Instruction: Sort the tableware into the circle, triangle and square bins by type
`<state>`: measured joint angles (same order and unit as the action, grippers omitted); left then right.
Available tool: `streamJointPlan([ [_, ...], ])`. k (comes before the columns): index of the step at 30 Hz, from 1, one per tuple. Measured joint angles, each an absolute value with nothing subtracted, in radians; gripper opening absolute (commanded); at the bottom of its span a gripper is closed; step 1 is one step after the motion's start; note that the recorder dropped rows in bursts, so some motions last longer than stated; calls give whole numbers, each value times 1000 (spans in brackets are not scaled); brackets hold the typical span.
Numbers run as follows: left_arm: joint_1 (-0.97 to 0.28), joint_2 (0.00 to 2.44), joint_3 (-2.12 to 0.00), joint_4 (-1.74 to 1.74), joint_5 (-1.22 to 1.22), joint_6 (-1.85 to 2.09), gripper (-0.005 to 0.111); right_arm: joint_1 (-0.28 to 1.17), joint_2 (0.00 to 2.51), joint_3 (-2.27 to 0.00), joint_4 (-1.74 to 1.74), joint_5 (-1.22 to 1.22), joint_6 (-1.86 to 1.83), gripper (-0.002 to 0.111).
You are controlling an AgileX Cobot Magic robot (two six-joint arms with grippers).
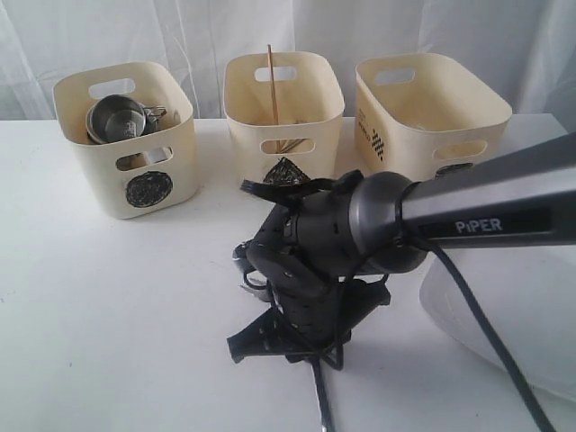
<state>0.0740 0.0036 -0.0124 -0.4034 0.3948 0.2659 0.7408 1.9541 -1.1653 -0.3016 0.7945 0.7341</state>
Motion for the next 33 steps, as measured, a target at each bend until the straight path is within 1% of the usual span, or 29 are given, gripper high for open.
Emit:
streamJointPlan([
  [8, 74, 4, -12, -403, 395, 266, 0, 699, 1958, -1165, -316, 751, 740, 23],
  [9, 74, 4, -12, -403, 395, 266, 0, 697, 1958, -1165, -316, 735, 740, 21],
  [14, 74, 4, -12, -403, 395, 266, 0, 693, 1962, -1165, -294, 684, 740, 1],
  [22, 74, 4, -12, -403, 395, 266, 0, 693, 1968, -1167, -292, 669, 731, 0],
  [33, 74, 4, -12, -403, 395, 266, 0, 692, 1964, -1167, -316, 567, 689, 0],
])
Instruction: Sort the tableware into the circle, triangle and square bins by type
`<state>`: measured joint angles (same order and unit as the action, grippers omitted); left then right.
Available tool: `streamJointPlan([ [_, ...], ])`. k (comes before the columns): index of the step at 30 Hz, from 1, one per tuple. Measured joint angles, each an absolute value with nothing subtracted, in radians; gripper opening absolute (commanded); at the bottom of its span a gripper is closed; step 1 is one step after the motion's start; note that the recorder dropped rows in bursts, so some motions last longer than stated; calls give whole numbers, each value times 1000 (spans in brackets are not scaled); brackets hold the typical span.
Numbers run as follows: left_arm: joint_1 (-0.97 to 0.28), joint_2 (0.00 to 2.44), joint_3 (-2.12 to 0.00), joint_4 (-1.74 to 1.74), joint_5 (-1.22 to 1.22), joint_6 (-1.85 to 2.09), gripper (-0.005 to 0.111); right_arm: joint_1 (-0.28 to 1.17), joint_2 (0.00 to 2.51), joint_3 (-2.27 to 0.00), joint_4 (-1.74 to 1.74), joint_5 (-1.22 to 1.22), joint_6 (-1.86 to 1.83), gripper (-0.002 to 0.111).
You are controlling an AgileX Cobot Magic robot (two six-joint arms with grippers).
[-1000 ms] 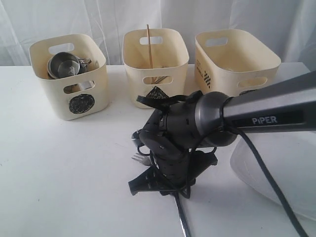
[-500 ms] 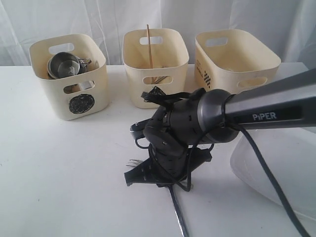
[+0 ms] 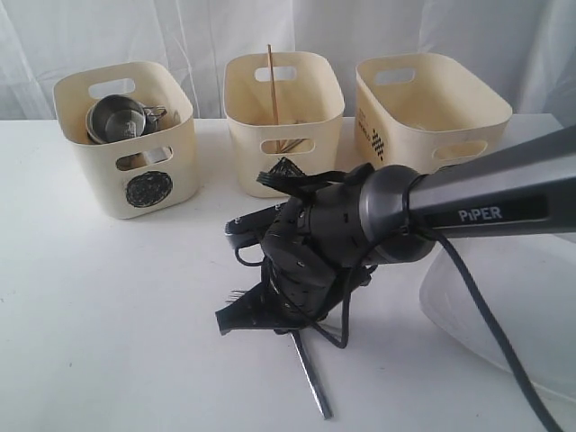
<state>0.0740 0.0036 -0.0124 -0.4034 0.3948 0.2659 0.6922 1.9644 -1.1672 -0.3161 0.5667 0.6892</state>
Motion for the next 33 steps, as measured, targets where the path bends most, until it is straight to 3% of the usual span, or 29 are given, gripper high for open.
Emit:
streamJointPlan([
  [13, 74, 4, -12, -403, 395, 266, 0, 692, 1774, -1228, -341, 590, 565, 0],
  [17, 74, 4, -12, -403, 395, 266, 0, 684, 1745, -1229, -346, 497, 565, 0],
  [27, 74, 4, -12, -403, 395, 266, 0, 460, 1718, -1305, -339, 20, 846, 0],
  [33, 74, 4, -12, -403, 395, 266, 0, 416, 1718, -1305, -355, 113, 781, 0],
])
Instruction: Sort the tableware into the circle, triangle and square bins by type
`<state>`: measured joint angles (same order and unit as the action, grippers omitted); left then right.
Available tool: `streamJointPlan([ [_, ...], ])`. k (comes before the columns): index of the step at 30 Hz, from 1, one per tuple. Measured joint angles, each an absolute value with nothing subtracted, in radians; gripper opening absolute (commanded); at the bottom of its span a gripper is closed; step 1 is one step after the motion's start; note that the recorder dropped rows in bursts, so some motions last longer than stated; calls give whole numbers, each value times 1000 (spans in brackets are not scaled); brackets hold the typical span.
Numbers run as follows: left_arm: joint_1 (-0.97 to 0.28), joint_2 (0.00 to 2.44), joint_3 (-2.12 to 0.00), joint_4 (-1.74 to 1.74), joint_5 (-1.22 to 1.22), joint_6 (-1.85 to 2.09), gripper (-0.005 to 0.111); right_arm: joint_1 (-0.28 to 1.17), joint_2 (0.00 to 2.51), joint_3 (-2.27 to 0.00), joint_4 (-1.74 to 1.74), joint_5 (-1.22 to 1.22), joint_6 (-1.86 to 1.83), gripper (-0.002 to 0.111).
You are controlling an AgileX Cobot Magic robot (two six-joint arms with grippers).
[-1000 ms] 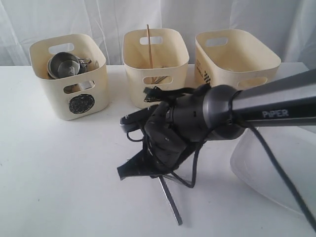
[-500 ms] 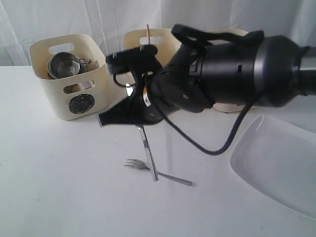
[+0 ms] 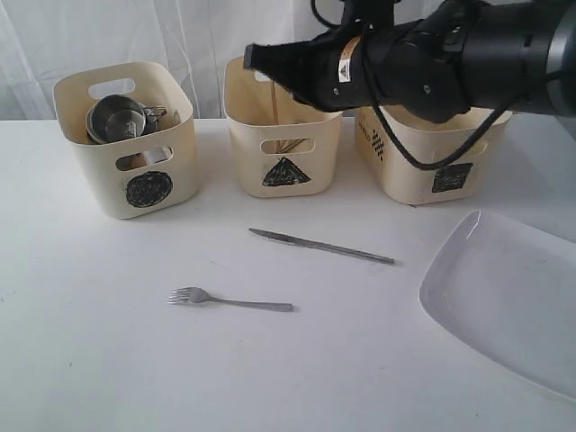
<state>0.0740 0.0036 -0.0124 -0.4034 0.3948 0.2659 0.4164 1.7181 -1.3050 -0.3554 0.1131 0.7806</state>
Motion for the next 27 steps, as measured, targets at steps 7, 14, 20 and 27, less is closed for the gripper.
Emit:
streamJointPlan([
  [7, 74, 4, -12, -403, 395, 266, 0, 452, 1803, -1307, -229, 549, 60, 0],
  [14, 79, 4, -12, -403, 395, 266, 0, 314, 1971, -1409, 196, 989, -812, 17],
  [20, 79, 4, -12, -403, 395, 266, 0, 312, 1971, -1414, 175, 911, -928, 64],
  [27, 79, 4, -12, -403, 395, 266, 0, 312, 2012, -1414, 156, 706, -879, 64],
])
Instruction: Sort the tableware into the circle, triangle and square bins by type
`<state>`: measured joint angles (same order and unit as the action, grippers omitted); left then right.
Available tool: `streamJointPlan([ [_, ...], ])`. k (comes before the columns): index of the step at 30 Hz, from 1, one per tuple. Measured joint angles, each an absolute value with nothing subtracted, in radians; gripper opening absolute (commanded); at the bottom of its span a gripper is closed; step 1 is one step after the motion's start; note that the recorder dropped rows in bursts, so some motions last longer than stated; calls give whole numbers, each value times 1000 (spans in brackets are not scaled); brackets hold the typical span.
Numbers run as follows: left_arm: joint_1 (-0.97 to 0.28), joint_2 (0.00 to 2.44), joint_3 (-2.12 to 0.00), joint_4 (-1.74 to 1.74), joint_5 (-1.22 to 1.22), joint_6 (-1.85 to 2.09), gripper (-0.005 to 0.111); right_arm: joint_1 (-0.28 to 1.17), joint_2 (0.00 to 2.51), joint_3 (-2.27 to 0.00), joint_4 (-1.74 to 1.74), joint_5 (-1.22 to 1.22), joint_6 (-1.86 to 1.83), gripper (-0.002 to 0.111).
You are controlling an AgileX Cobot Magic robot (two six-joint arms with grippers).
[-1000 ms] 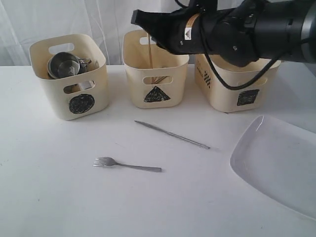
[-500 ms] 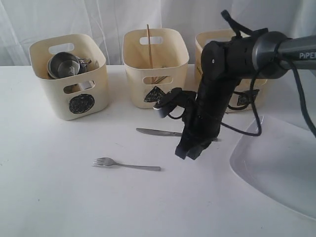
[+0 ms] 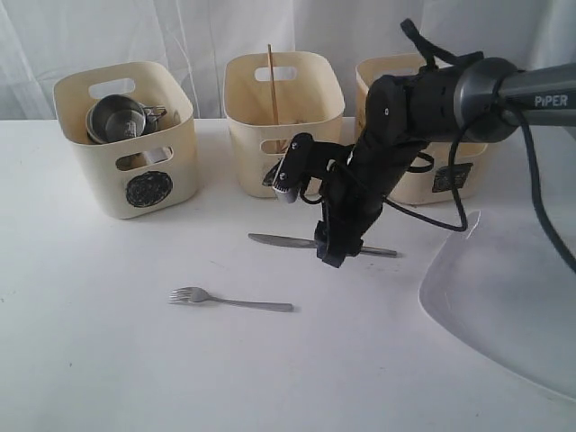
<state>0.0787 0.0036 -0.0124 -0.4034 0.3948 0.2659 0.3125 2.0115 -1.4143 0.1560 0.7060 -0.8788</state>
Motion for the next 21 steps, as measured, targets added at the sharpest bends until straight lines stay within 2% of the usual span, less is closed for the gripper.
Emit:
streamJointPlan([
  [9, 79, 4, -12, -403, 395, 266, 0, 309, 2069, -1466, 0, 732, -614, 52],
  [21, 79, 4, -12, -403, 395, 266, 0, 286, 2147, -1523, 0, 795, -586, 51],
])
